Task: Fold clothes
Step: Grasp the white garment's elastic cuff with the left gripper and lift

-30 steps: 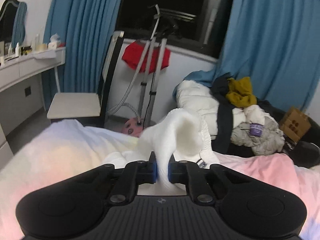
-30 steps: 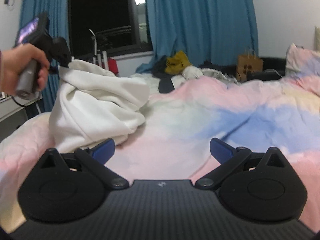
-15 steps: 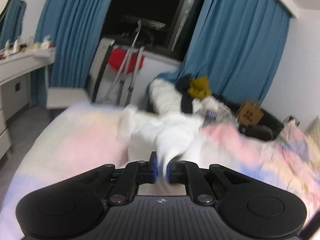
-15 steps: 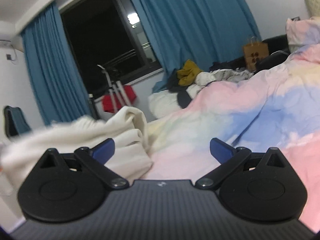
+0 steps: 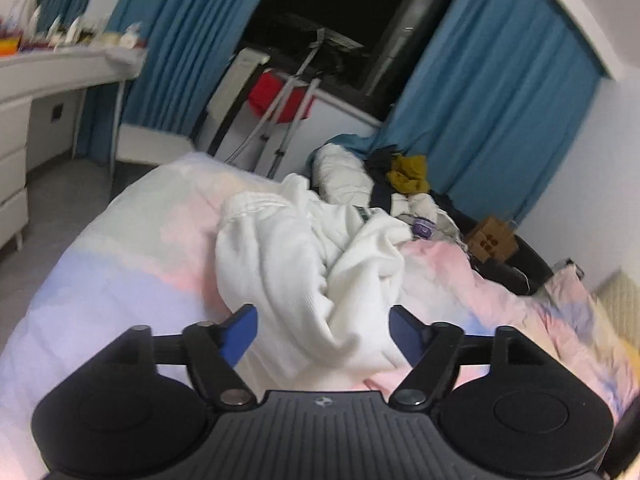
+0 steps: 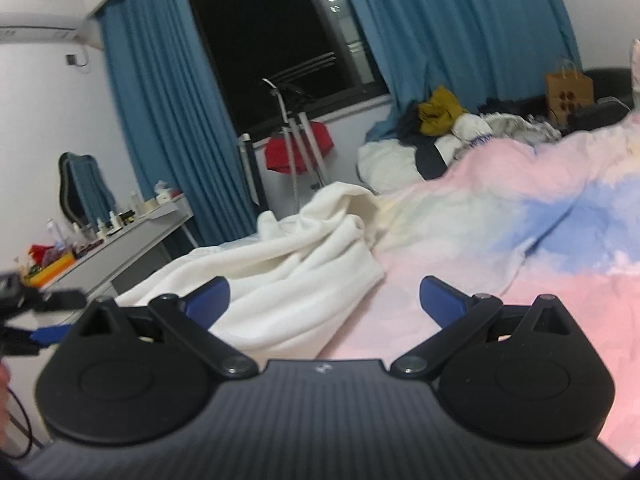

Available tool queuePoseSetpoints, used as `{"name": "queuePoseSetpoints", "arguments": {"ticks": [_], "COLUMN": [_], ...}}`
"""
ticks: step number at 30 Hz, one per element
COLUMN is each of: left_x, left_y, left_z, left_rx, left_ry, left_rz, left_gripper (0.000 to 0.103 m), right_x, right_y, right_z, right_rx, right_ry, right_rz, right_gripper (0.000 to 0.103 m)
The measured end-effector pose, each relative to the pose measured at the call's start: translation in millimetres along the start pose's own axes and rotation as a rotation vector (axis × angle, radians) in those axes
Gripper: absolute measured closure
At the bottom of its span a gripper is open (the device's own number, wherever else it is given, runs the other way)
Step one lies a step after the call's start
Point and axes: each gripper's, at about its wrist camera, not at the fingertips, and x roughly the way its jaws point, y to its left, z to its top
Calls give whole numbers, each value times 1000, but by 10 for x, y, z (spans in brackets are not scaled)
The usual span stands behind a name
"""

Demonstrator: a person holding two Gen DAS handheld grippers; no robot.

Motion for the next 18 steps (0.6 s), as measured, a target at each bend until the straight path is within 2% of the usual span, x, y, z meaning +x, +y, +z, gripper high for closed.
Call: {"name": "queuePoseSetpoints", "arguments": {"ticks": [3, 7, 11, 13, 16, 18], "left_x": [178, 812, 1512, 1830, 2232, 2333], "left_y": [148, 308, 528, 588, 546, 413], "left_z": [292, 908, 1248, 1342, 1368, 1378], "left_rx": [-98, -216, -265, -265, -222, -118], "left_ry": [-1, 47, 124, 163, 230, 224], "left_rz": [35, 69, 95, 69, 39, 42], "left_gripper": [22, 22, 24, 27, 38, 67], "right_x": [42, 264, 564, 722, 919, 1021], "right_y": [25, -140, -334, -406, -473, -518], "right_z": [-20, -77, -155, -200, -251, -277], "right_rx": [-8, 61, 134, 146, 134, 136], "right_ry": [5, 52, 106, 113, 110, 102], "right_rz": [6, 0, -2, -1, -1, 5], "right_gripper": [0, 0, 0, 0, 0, 0]}}
